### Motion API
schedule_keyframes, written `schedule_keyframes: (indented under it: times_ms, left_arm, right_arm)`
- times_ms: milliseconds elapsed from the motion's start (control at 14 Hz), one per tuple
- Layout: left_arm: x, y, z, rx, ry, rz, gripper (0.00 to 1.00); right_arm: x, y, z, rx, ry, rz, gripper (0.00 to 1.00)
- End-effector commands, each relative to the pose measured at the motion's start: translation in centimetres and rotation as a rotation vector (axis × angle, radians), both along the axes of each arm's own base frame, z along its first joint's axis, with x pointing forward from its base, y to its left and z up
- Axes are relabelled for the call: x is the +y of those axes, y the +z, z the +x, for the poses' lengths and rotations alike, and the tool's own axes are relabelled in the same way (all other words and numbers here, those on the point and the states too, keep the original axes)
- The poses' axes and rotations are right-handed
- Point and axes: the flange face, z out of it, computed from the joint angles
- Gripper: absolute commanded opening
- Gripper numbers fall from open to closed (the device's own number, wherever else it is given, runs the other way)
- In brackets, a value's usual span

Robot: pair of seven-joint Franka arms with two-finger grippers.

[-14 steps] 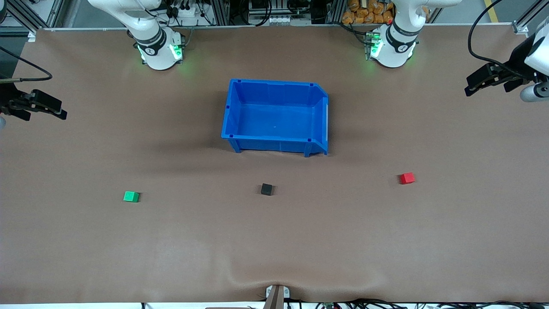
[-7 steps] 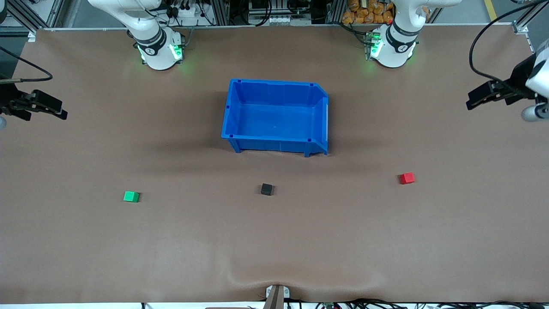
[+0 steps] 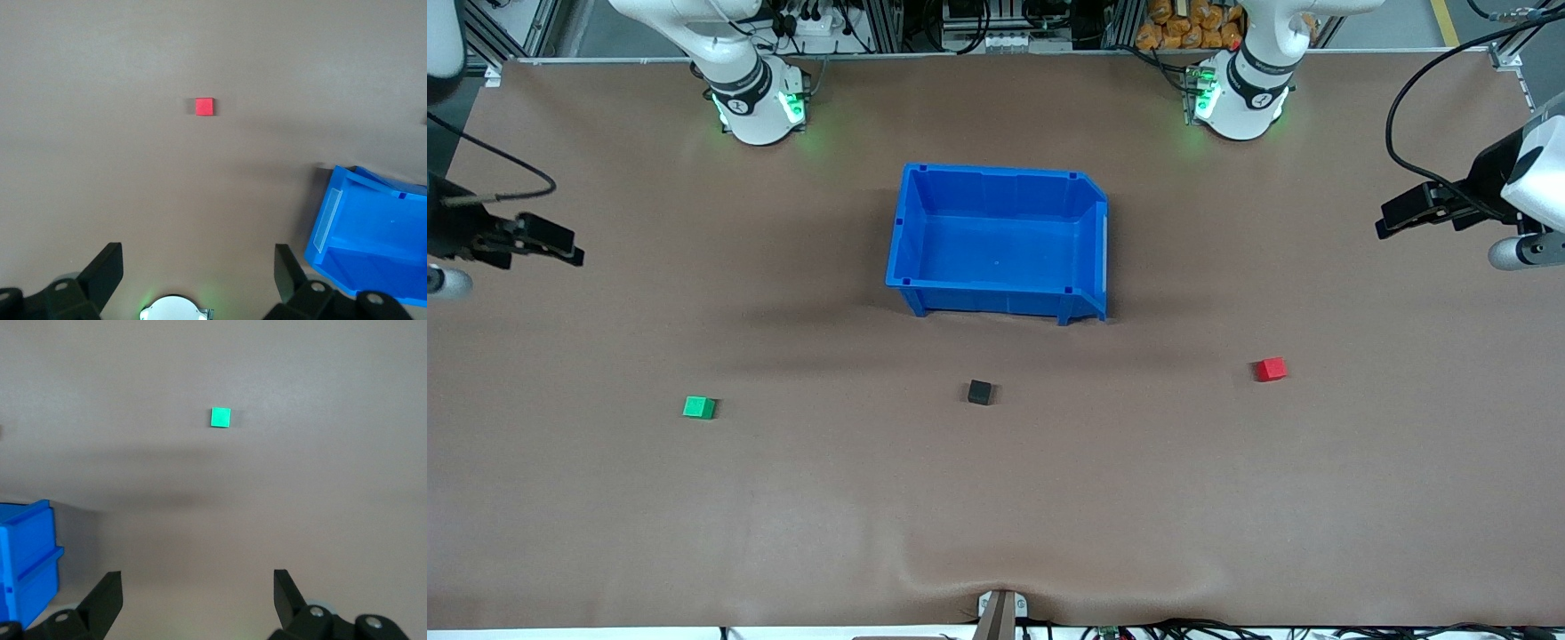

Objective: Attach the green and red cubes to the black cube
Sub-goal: 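Move the right gripper toward the green cube while the left gripper approaches the red cube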

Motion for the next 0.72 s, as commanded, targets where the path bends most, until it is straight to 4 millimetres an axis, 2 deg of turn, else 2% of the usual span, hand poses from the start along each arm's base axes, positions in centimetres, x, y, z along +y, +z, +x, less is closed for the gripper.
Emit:
schedule_keyframes:
  times_ms: [0, 143, 287, 501, 645]
  left_arm:
    - [0.1, -1.5, 1.4, 0.009, -0.008, 0.009, 1.0]
    - [0.2, -3.5, 1.4, 0.058, 0.008, 0.018, 1.0]
    - [1.0, -3.9, 1.0, 0.076, 0.016, 0.016, 1.0]
    - [1.3, -5.0, 1.0, 0.094, 0.012, 0.015, 1.0]
    - [1.5, -5.4, 1.0, 0.098, 0.013, 0.015, 1.0]
  right_arm:
    - [0.4, -3.1, 1.7, 0.021, 0.022, 0.017, 1.0]
    - [0.5, -5.6, 2.5, 0.037, 0.022, 0.017, 1.0]
    - [0.8, -8.4, 2.9, 0.011, 0.024, 0.014, 1.0]
    - [1.5, -12.6, 2.8, -0.028, 0.032, 0.007, 1.0]
    - [1.3, -16.6, 3.9, -0.031, 0.023, 0.0, 1.0]
